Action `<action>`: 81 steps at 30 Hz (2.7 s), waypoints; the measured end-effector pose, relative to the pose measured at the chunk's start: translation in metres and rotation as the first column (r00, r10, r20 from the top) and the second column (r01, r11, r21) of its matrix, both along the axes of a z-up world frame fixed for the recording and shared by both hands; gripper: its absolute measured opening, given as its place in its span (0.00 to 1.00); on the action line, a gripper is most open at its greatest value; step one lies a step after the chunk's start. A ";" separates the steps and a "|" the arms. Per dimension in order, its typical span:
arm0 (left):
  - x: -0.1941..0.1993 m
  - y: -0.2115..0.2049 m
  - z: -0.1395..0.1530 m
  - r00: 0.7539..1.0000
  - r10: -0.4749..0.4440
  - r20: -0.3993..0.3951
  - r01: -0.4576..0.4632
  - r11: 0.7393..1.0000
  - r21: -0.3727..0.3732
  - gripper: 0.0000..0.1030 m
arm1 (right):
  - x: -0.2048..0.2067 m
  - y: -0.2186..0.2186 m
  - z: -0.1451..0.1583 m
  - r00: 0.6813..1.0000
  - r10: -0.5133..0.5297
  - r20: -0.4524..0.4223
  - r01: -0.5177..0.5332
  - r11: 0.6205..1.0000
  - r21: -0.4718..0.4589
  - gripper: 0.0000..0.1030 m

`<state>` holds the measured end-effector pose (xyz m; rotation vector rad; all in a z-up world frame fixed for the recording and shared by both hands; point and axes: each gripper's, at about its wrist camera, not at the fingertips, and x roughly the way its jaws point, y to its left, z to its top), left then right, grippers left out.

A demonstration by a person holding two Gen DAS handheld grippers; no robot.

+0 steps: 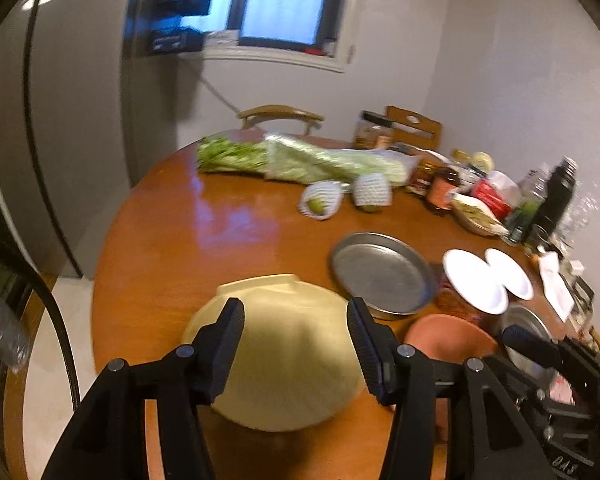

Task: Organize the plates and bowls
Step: 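Lift the cream shell plate with the right tool and set it down beside the pink plate, then grasp the rim of the salmon-pink pedestal plate with the right tool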

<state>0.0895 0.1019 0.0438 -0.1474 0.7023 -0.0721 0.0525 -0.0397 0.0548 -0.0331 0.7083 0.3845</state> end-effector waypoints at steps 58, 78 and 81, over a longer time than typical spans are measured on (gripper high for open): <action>0.010 -0.111 -0.078 0.964 -0.194 -0.183 0.214 0.972 0.096 0.59 | -0.044 -0.092 -0.062 0.946 -0.209 -0.247 0.249 0.957 0.147 0.51; 0.004 -0.111 -0.082 0.969 -0.161 -0.188 0.184 0.977 0.111 0.46 | -0.029 -0.088 -0.073 0.958 -0.203 -0.203 0.227 0.969 0.099 0.41; -0.003 -0.107 -0.075 0.973 -0.151 -0.174 0.172 0.979 0.113 0.46 | -0.031 -0.085 -0.068 0.963 -0.190 -0.193 0.212 0.972 0.102 0.41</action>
